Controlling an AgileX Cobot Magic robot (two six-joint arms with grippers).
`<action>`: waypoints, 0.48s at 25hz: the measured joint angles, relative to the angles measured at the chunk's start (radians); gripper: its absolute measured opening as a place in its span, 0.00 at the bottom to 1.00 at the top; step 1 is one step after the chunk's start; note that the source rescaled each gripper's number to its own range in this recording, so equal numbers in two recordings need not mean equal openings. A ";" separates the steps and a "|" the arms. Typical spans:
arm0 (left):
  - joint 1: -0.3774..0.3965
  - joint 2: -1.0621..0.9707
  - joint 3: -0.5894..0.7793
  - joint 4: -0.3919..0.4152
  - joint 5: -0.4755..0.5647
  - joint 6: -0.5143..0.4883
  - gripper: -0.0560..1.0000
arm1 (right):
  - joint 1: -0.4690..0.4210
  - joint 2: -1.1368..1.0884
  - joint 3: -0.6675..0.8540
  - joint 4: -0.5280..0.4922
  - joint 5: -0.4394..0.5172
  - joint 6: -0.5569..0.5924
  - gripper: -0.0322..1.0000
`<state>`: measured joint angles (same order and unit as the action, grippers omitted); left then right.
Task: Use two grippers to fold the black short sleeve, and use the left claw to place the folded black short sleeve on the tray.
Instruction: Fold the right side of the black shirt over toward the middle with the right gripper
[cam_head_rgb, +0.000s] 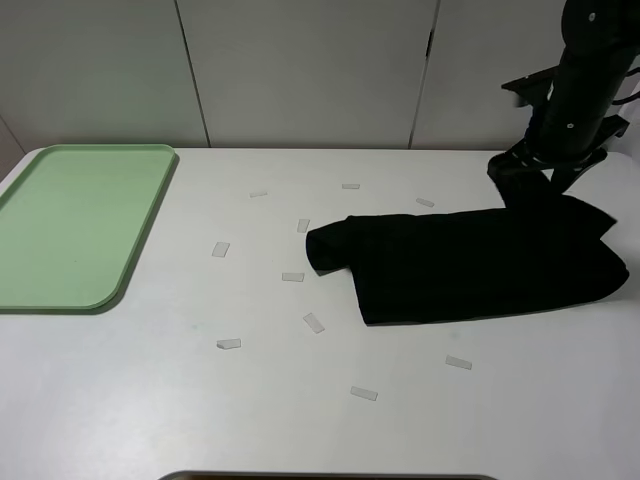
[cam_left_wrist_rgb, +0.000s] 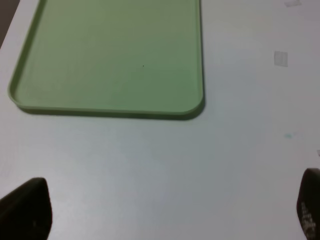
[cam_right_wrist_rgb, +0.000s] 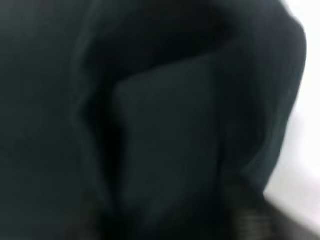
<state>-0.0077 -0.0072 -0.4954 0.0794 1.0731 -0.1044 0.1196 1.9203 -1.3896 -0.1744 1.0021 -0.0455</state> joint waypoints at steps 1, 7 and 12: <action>0.000 0.000 0.000 0.000 0.000 0.000 0.98 | 0.000 0.000 0.000 0.019 -0.002 0.000 0.88; 0.000 0.000 0.000 0.000 0.000 0.000 0.98 | 0.000 -0.057 -0.020 0.087 0.000 -0.015 0.99; 0.000 0.000 0.000 0.000 0.000 0.000 0.98 | 0.000 -0.148 -0.036 -0.037 0.012 0.016 1.00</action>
<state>-0.0077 -0.0072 -0.4954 0.0794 1.0731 -0.1044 0.1196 1.7727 -1.4255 -0.2111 1.0142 -0.0291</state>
